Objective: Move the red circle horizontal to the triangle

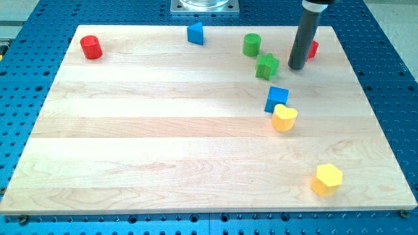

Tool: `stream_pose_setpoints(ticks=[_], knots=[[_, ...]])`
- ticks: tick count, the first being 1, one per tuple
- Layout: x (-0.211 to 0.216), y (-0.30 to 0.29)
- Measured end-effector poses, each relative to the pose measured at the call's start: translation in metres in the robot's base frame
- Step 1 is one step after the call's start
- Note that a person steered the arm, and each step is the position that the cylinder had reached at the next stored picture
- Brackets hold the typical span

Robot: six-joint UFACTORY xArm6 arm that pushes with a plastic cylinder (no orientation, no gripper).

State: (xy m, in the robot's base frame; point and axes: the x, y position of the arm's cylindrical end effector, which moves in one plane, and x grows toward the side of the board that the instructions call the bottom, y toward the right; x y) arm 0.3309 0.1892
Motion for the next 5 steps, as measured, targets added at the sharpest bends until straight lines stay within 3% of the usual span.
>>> stream_pose_setpoints(ticks=[2, 3, 4, 5], knots=[[-0.053, 0.026], [-0.052, 0.02], [-0.022, -0.026], [-0.024, -0.088]])
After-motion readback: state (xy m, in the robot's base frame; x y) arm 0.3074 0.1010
